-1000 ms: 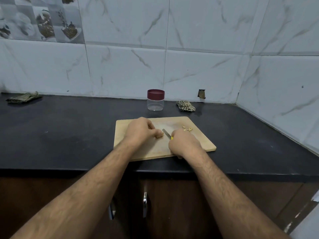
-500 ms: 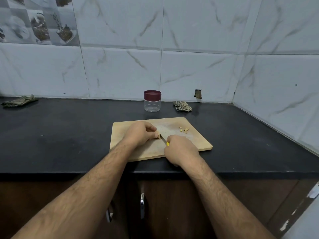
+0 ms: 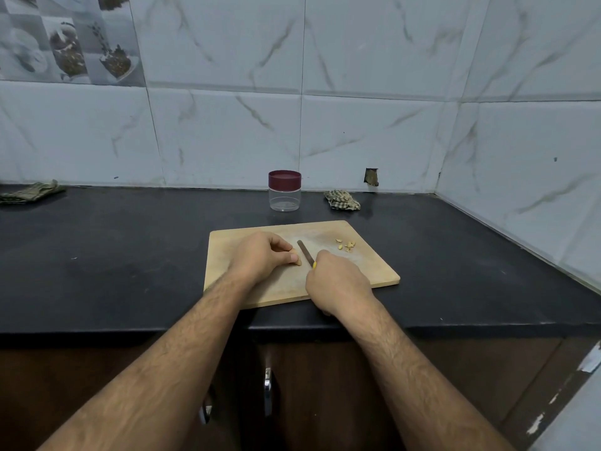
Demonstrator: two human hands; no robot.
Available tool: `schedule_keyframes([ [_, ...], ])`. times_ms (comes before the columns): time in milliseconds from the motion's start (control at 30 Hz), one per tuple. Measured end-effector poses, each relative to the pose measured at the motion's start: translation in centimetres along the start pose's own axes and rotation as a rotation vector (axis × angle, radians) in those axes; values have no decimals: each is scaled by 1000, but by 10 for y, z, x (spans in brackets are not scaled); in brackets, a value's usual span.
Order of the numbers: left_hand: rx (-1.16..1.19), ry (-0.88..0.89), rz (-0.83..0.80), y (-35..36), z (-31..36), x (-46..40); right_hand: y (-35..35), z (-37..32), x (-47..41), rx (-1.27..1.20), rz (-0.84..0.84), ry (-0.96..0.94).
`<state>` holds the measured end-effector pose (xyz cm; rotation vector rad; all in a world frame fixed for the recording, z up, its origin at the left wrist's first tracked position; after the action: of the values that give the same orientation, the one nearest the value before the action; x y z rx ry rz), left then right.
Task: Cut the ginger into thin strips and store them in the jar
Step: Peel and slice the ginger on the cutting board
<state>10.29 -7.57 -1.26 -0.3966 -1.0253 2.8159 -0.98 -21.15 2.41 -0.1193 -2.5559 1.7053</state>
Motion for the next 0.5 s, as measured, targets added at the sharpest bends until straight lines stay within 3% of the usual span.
schedule_keyframes([
  [500,12,39,22,2,-1,3,3,-13,-4,91,-13,5],
])
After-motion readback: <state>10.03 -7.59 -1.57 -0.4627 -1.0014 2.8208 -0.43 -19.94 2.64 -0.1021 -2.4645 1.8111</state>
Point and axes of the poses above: each hand's wrist, its own x-axis away from the middle knuckle, its own y-axis out of the palm, z = x × y, the point moved 4 cm from there along -x, towards the middle knuckle, and after that the axes turned 4 degrees about -z, right-handed, at the moved point
